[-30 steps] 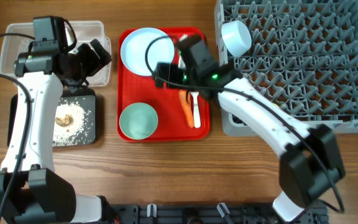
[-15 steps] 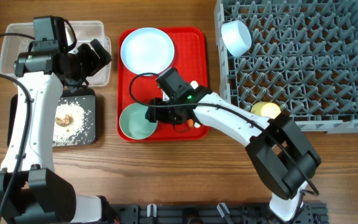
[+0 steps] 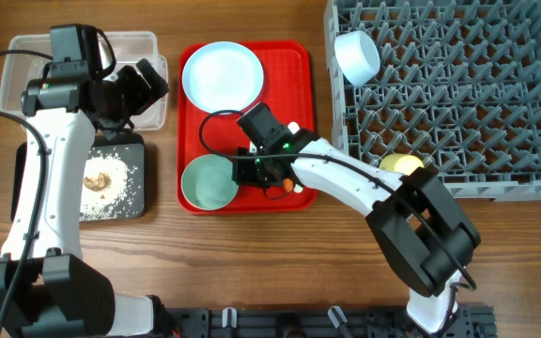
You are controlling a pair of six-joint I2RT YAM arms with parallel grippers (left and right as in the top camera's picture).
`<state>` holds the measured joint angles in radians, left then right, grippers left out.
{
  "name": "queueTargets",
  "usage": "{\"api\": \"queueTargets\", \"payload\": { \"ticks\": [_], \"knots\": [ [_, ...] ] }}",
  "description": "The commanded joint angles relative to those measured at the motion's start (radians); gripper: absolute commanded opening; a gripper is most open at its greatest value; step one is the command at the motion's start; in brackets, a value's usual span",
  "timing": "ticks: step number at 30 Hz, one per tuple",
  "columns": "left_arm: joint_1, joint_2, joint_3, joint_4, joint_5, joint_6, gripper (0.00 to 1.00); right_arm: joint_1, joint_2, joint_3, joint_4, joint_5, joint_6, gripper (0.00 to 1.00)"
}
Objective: Sort waste into correct bins and load items into the dishwasher rack
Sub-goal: 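Move right gripper back to the tray and grasp the pale green bowl, then carry the pale green bowl into the rack and release it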
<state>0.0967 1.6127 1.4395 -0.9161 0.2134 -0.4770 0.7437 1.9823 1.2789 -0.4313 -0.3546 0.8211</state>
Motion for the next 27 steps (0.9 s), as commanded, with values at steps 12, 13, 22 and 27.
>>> {"api": "queueTargets", "payload": {
  "ticks": [12, 13, 22, 27],
  "knots": [
    [0.005, -0.019, 0.004, 0.003, -0.002, 0.001, 1.0, 0.001, 0.011, 0.041, -0.024, 0.022, -0.011, 0.04],
    [0.005, -0.019, 0.004, 0.003, -0.002, 0.001, 1.0, -0.004, 0.005, 0.047, -0.027, 0.022, -0.016, 0.04],
    [0.005, -0.019, 0.004, 0.003, -0.002, 0.001, 1.0, -0.083, -0.192, 0.105, -0.178, 0.318, -0.172, 0.04],
    [0.005, -0.019, 0.004, 0.003, -0.002, 0.001, 1.0, -0.128, -0.376, 0.105, -0.274, 0.661, -0.233, 0.04]
  ]
}}
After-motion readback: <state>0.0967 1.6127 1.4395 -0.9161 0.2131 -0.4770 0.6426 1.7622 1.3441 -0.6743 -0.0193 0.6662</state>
